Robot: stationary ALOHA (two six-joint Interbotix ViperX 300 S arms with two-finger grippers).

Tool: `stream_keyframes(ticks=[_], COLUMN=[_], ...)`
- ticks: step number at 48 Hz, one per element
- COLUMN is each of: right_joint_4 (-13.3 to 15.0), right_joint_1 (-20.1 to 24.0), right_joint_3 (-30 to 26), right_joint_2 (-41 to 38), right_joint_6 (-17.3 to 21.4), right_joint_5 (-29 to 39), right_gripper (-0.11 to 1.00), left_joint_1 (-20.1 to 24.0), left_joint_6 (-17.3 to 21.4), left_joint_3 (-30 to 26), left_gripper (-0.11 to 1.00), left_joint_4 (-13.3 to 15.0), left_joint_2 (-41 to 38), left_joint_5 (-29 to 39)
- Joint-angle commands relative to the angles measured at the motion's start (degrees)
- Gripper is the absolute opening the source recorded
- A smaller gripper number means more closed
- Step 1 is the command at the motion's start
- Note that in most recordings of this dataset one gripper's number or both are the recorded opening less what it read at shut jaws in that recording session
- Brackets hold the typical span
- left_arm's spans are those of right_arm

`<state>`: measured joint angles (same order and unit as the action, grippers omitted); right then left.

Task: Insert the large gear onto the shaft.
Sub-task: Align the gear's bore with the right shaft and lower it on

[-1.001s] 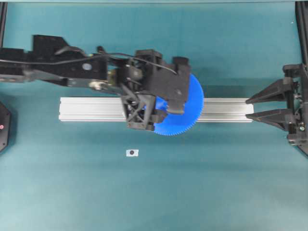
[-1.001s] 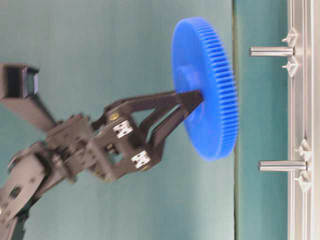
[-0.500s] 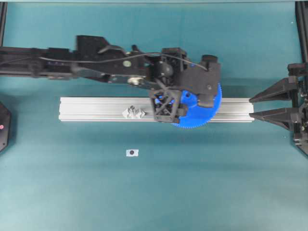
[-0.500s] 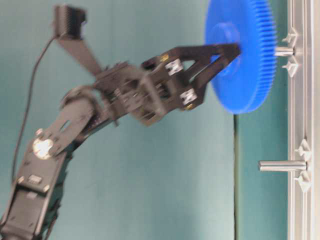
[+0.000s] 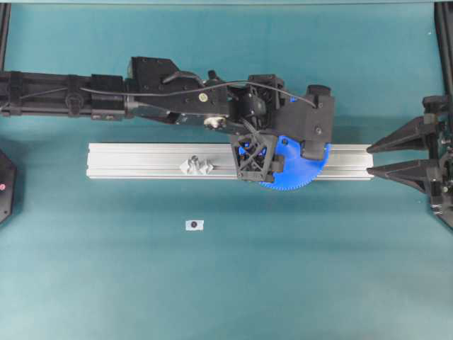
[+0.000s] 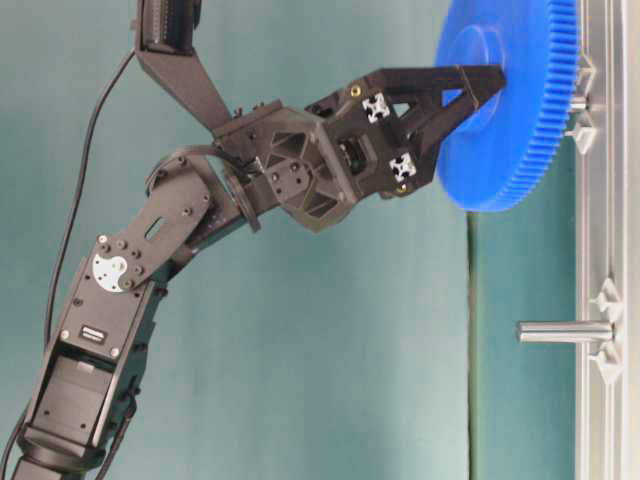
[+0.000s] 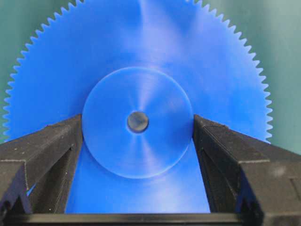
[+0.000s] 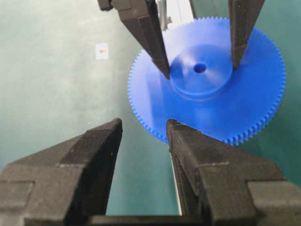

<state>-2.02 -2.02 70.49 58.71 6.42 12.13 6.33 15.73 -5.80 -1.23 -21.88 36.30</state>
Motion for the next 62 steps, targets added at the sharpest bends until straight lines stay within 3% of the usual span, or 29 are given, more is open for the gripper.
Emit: stream_keyframes(ticks=[1,11,50,62], right_joint_4=[-0.09,-0.09,-0.09,-0.09], right_joint_1=[0.09,0.09,0.09,0.09], right_joint_3=[-0.70,-0.70,-0.53,-0.53], right_joint_2=[-0.26,-0.26,-0.18,0.26], right_joint_6=[0.53,0.53,0.53,0.53], right_joint_5=[-0.44,-0.53,-0.70,-0.70], right_gripper=[0.49,0.49,0.49,0.49], left_joint_1=[1.05,1.32,1.32,1.32], left_joint_6=[-0.09,0.00,-0.53,-2.72], left_joint_3=[-1.49,-1.49,-1.32,0.09], left_gripper=[0.80,0.80,0.79,0.81], left_joint_4=[-0.09,-0.09,0.00,0.00], left_joint_2=[1.32,1.41,0.70,0.70], left_joint_5=[0.53,4.57,6.06,6.24])
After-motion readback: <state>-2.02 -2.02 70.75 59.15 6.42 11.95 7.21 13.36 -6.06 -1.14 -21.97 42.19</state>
